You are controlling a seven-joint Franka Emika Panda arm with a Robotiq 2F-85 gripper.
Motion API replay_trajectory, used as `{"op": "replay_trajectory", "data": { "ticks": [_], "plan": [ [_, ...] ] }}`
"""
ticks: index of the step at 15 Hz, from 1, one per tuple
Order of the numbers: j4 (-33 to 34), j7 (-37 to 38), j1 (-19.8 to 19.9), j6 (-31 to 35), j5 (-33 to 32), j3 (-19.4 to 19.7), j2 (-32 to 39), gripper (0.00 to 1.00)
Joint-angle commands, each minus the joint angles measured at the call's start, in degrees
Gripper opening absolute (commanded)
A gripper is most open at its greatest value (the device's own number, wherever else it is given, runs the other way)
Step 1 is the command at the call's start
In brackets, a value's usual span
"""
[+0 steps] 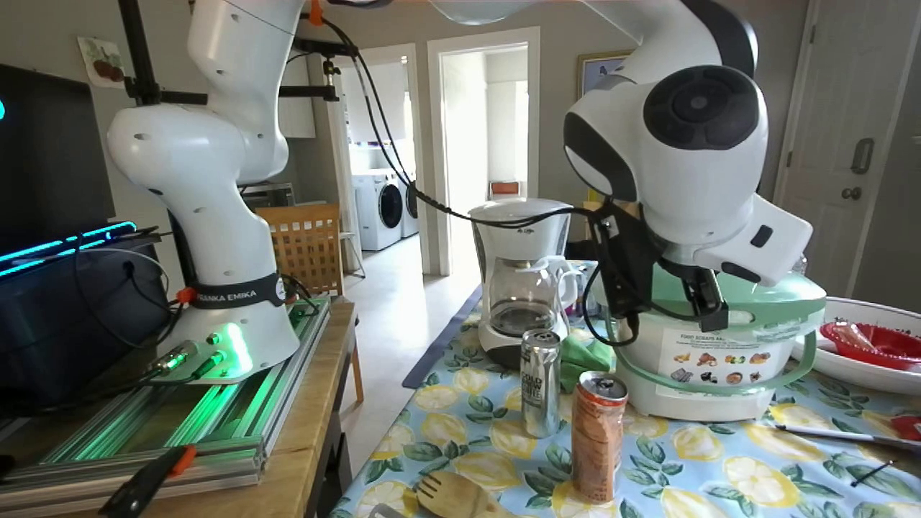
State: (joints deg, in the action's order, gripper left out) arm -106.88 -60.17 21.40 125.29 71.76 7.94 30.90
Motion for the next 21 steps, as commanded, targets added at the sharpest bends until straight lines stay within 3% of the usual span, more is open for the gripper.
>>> {"op": "replay_trajectory", "data": {
  "ticks": [1,8,21],
  "plan": [
    [-1.9,-1.1,-0.9,-0.2,1.7,0.1,-0.7,1.00],
    [-2.7,-1.0,-1.2,0.5,2.1,0.2,-0.5,1.00],
    [-1.9,-3.6,-0.9,-0.9,9.1,0.3,0.1,1.00]
  ]
}}
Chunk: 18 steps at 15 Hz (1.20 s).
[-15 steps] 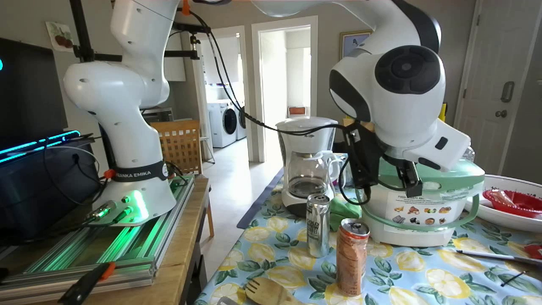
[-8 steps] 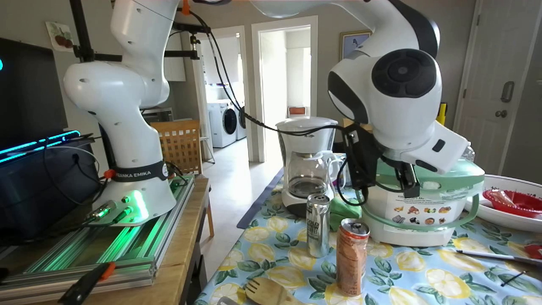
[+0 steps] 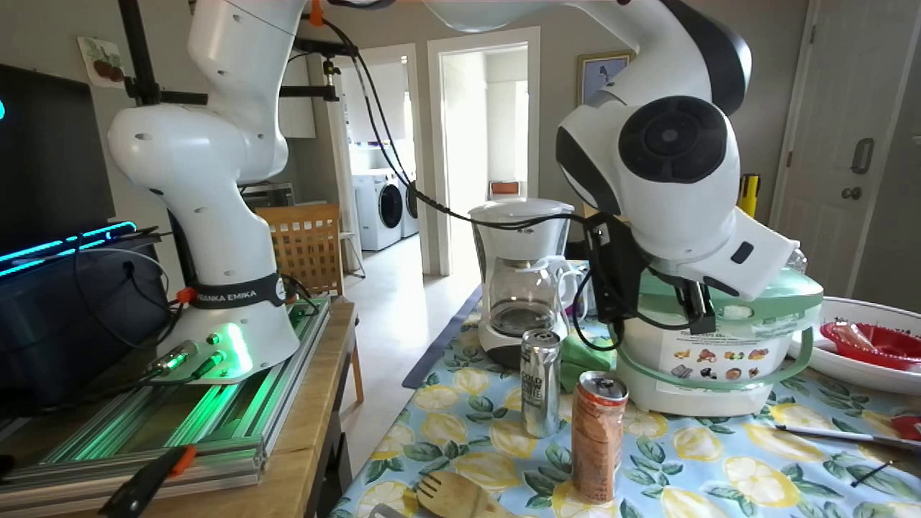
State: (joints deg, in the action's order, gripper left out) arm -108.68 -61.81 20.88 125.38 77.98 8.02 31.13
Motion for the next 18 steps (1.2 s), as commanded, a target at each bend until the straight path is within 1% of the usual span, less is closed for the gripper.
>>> {"op": "replay_trajectory", "data": {
  "ticks": [1,5,7,14,18],
  "plan": [
    [-0.3,-2.2,-0.4,-1.1,3.1,0.3,-0.4,1.00],
    [-1.0,-2.9,-0.8,-1.8,2.5,0.4,-2.0,1.00],
    [-1.5,-2.0,-2.1,-0.1,0.0,1.2,-3.2,1.00],
    [-2.7,-0.9,-3.9,-0.8,-3.7,2.1,-7.4,1.00],
    [-3.2,-0.2,-4.7,-0.1,-7.9,2.6,-9.8,1.00]
  ]
}}
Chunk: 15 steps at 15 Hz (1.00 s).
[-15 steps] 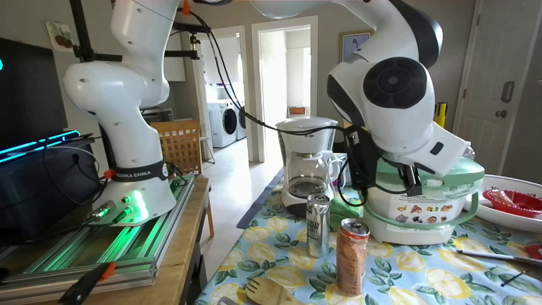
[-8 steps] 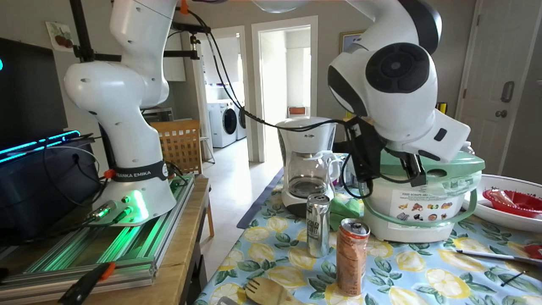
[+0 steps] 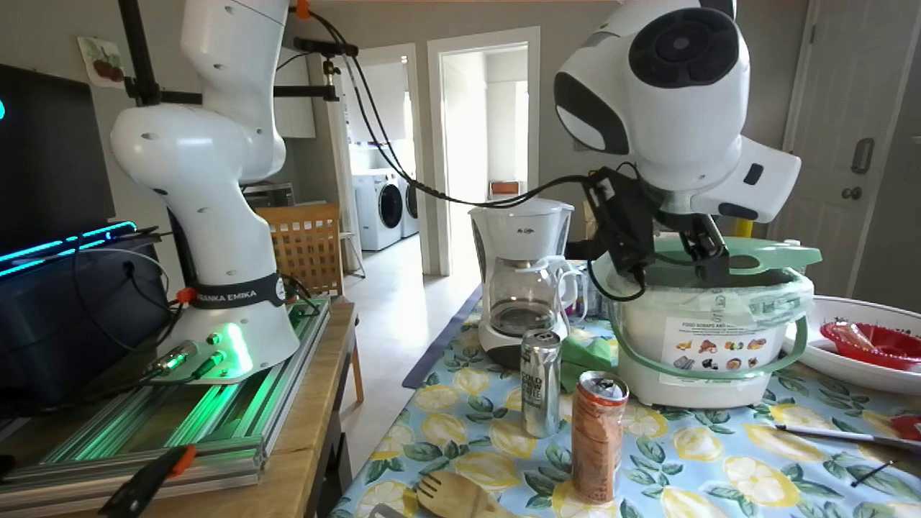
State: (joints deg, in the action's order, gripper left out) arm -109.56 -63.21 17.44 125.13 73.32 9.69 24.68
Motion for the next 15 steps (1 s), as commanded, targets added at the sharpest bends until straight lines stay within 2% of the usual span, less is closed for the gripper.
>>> {"op": "replay_trajectory", "data": {
  "ticks": [1,10,15],
  "plan": [
    [-2.5,1.5,-1.4,0.3,-4.2,1.0,-4.0,1.00],
    [-2.2,5.4,-2.7,0.1,-11.7,0.7,-8.6,1.00],
    [-3.0,13.3,-3.5,5.3,-19.9,1.4,-8.2,1.00]
  ]
}}
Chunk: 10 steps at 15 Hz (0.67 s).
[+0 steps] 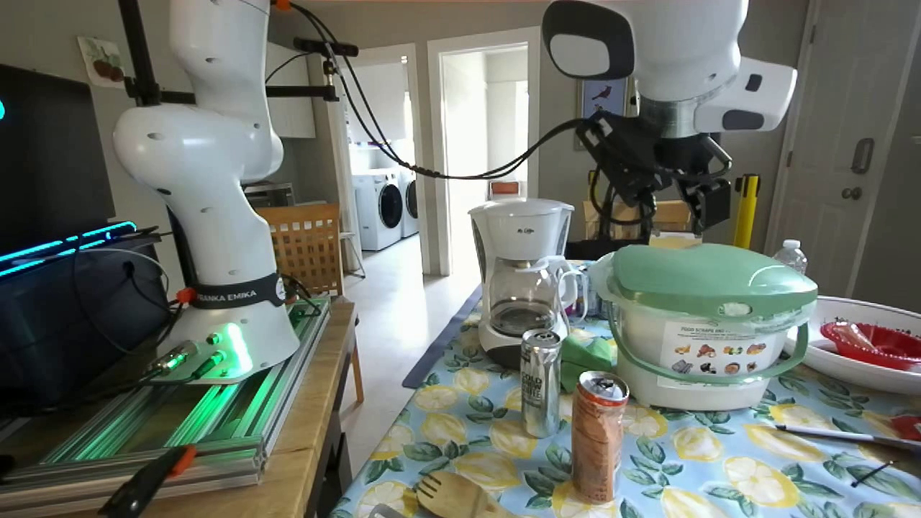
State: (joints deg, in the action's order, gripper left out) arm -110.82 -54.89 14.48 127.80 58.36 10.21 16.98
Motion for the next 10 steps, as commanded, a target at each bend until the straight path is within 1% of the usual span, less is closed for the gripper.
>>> {"op": "replay_trajectory", "data": {
  "ticks": [1,4,10],
  "plan": [
    [-1.9,6.2,-0.3,3.4,-6.2,0.9,0.1,1.00],
    [-2.2,7.4,1.0,3.9,-8.4,0.7,1.9,1.00],
    [0.0,1.2,5.8,-1.0,-4.0,-1.2,7.6,1.00]
  ]
}}
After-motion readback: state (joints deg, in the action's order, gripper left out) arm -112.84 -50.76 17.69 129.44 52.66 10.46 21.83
